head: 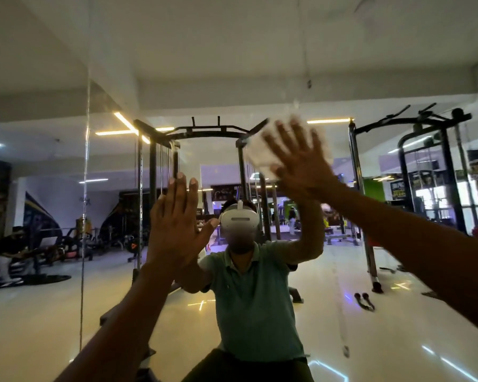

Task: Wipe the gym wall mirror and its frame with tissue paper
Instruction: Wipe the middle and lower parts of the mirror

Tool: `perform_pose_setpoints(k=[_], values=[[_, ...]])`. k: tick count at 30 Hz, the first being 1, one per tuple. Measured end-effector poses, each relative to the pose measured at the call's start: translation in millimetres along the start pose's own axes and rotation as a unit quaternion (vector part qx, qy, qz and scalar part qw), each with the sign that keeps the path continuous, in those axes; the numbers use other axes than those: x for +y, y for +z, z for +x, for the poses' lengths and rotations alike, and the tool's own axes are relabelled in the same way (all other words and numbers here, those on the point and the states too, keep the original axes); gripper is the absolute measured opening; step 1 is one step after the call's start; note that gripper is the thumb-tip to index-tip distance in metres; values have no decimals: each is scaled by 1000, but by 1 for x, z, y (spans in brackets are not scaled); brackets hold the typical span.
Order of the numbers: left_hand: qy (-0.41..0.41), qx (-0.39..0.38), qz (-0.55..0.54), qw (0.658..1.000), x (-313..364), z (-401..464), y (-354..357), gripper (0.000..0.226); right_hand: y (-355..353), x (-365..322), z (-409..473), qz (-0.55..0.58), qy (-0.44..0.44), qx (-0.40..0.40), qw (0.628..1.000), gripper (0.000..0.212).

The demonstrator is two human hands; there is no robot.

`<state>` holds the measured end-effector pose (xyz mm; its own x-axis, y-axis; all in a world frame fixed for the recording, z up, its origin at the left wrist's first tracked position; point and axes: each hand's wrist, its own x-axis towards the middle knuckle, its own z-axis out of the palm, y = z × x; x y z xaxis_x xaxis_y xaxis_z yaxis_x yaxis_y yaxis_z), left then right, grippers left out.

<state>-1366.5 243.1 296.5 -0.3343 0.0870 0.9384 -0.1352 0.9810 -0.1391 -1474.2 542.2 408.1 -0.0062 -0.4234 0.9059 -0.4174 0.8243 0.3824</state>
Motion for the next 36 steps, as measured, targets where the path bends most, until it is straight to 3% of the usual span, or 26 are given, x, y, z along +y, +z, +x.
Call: perform_pose_setpoints(k=[3,6,11,14,16,21,25,31,34,36], values=[[7,13,4,1000,1,2,4,96,-12,42,-11,19,124,-16,992,75],[-18,5,-3,1000,9,2,6,98,-8,-7,6,20,222,18,975,75],[-12,8,-14,1000,51,42,-6,97,7,-62,26,16,100,14,995,75],[-10,-15,-14,1000,63,80,-9,94,0,-38,22,39,3,-12,999,70],[7,-12,3,1000,59,83,-4,94,-3,3,19,24,-12,-16,1000,69],[25,16,-8,1000,51,78,6,95,-19,92,21,25,168,-23,985,80],[23,14,-9,1000,51,79,8,94,-17,49,82,23,271,19,962,72],[36,23,-9,999,51,78,2,98,-11,-76,131,23,72,13,997,67],[42,28,-11,999,48,78,2,98,-11,-22,113,30,-10,7,999,66],[44,25,-10,999,46,80,3,98,-20,46,93,18,52,-8,998,74]])
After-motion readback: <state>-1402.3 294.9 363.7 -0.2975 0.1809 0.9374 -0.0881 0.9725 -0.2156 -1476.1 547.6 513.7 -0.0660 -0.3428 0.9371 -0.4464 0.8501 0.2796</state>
